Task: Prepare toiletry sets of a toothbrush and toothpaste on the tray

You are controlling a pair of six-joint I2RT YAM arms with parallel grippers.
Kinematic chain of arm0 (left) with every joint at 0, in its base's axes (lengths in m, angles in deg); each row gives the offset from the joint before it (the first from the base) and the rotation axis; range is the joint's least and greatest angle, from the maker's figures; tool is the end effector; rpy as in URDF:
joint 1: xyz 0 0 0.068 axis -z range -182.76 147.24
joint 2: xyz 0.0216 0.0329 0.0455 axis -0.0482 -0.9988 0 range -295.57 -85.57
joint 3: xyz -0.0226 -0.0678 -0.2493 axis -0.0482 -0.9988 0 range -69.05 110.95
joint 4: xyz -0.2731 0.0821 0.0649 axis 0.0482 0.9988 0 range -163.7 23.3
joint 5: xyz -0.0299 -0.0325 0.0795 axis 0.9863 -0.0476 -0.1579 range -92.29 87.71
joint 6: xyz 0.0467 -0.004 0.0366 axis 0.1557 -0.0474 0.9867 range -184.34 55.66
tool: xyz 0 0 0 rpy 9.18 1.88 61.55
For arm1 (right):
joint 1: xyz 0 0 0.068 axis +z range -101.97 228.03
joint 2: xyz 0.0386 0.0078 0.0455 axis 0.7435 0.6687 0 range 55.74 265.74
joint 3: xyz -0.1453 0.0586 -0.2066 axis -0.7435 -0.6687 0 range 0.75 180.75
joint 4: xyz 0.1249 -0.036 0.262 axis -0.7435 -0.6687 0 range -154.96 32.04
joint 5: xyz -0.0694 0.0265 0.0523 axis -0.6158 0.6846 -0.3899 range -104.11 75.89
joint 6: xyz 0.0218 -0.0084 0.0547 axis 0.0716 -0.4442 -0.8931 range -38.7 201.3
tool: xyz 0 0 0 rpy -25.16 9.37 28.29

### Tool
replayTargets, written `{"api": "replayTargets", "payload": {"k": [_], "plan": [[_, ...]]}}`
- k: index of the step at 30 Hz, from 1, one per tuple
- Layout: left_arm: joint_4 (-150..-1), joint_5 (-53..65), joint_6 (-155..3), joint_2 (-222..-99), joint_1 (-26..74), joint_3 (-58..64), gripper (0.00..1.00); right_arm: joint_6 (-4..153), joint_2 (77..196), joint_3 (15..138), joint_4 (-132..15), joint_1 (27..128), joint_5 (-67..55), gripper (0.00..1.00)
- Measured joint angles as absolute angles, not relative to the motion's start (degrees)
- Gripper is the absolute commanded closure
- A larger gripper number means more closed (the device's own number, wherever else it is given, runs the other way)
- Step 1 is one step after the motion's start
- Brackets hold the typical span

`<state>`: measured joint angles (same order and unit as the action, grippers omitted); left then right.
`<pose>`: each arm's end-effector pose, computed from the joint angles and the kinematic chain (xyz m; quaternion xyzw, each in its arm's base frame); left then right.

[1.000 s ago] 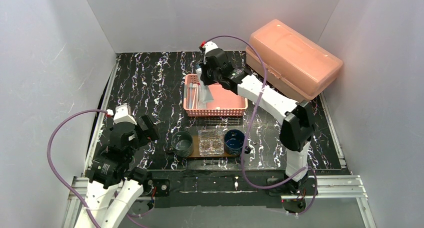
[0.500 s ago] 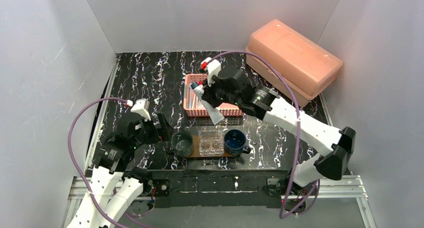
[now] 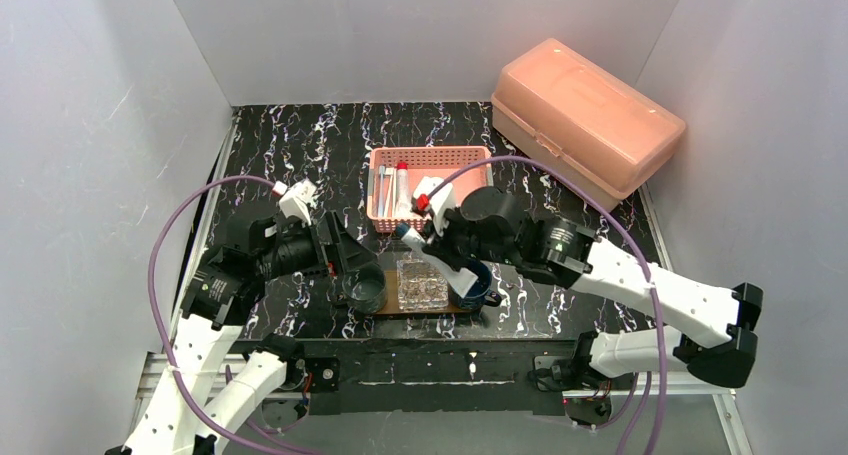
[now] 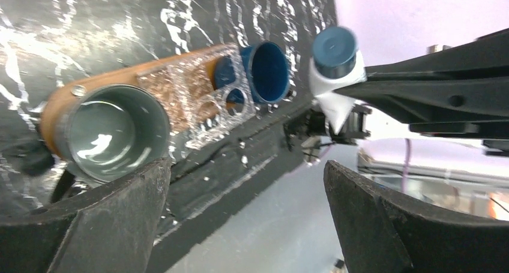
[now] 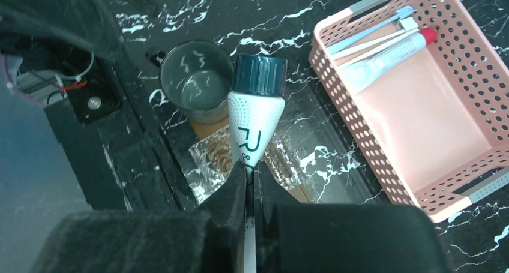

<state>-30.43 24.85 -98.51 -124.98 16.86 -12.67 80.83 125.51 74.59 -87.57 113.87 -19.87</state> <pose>0.1593 -0.0779 0.3607 0.0183 0.8348 -0.4098 0.3674 0.1319 0.2831 0.3770 -0.4337 0.7255 0.2557 0.4692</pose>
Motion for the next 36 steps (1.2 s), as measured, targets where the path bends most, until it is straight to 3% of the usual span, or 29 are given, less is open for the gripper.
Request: {"api": "replayTargets", "payload": {"k": [9,19,36], "plan": [[-35.63,39.87,-108.09,-124.94,16.86,-13.57,0.01,85.07,119.15,68.73,-87.48,118.92,-19.3,0.99],[-41.97,51.23,-116.33,-126.08,16.86,-16.82,0.02,90.14,120.14,68.47,-84.13,125.96,-18.86,0.99],[-42.85,55.86,-117.2,-125.42,16.86,-19.71,0.34,95.25,125.19,73.13,-81.58,130.97,-23.04,0.99]]}}
